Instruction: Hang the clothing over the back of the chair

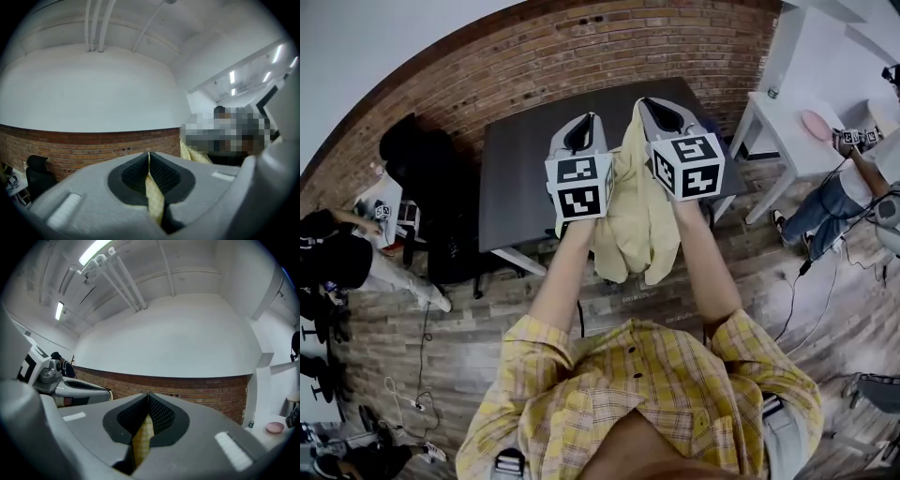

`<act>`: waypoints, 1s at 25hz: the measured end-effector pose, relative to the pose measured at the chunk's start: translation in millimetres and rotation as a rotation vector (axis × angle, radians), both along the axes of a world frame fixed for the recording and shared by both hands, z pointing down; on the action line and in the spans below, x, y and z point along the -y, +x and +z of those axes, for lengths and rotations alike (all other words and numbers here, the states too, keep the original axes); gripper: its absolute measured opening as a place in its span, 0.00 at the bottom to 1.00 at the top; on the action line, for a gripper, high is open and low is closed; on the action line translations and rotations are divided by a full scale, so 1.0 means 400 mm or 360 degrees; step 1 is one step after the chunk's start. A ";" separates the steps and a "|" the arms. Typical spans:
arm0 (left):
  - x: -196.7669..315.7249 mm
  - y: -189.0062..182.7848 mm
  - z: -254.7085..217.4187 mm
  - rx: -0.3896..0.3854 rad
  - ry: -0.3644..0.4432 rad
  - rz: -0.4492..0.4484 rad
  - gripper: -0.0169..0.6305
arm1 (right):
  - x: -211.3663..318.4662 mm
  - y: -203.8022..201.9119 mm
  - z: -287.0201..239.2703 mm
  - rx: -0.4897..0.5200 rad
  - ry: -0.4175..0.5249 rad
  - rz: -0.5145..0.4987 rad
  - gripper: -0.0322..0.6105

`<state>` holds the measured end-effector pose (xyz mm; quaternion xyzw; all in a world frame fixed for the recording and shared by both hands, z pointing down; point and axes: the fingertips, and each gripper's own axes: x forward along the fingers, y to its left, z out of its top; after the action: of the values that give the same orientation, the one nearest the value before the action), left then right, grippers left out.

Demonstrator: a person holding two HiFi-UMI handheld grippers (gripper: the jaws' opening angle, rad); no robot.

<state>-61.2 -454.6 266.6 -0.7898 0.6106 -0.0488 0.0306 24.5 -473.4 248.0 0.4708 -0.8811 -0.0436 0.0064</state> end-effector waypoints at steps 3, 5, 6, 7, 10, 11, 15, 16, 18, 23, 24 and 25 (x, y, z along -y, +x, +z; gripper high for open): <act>0.007 -0.002 0.009 0.0000 -0.0007 -0.0008 0.03 | 0.006 0.001 0.015 -0.0005 -0.0015 0.0002 0.06; 0.013 0.000 0.021 0.0002 -0.0022 -0.0010 0.03 | 0.009 0.000 0.029 0.0007 -0.0036 -0.0002 0.06; 0.017 0.000 0.027 0.0002 -0.0030 -0.0011 0.03 | 0.012 -0.002 0.035 0.0010 -0.0045 -0.0005 0.06; 0.021 -0.001 0.032 0.0000 -0.0038 -0.0012 0.03 | 0.016 -0.005 0.040 0.0005 -0.0052 -0.0007 0.06; 0.026 -0.004 0.047 -0.0006 -0.0062 -0.0015 0.03 | 0.023 -0.011 0.058 -0.0008 -0.0084 -0.0017 0.07; 0.025 -0.003 0.054 -0.0004 -0.0069 -0.0014 0.03 | 0.023 -0.010 0.065 -0.0004 -0.0098 -0.0020 0.07; 0.037 0.002 0.077 0.0003 -0.0085 -0.0010 0.03 | 0.039 -0.003 0.091 -0.0003 -0.0130 -0.0021 0.07; 0.040 0.001 0.083 0.0000 -0.0092 -0.0011 0.03 | 0.043 -0.004 0.098 -0.0004 -0.0137 -0.0022 0.07; 0.044 0.000 0.093 -0.0002 -0.0107 -0.0012 0.03 | 0.045 -0.007 0.110 -0.0010 -0.0151 -0.0022 0.07; 0.054 0.005 0.110 -0.0003 -0.0127 -0.0014 0.03 | 0.057 -0.014 0.139 -0.0031 -0.0180 -0.0017 0.07; 0.057 0.007 0.115 -0.0001 -0.0132 -0.0015 0.03 | 0.060 -0.015 0.146 -0.0032 -0.0186 -0.0018 0.07; 0.060 0.010 0.119 0.0000 -0.0138 -0.0014 0.03 | 0.064 -0.016 0.153 -0.0033 -0.0194 -0.0020 0.07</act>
<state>-57.3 -478.8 314.3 -0.7878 0.6113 -0.0755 -0.0040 18.1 -499.1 309.0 0.4634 -0.8850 0.0051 0.0440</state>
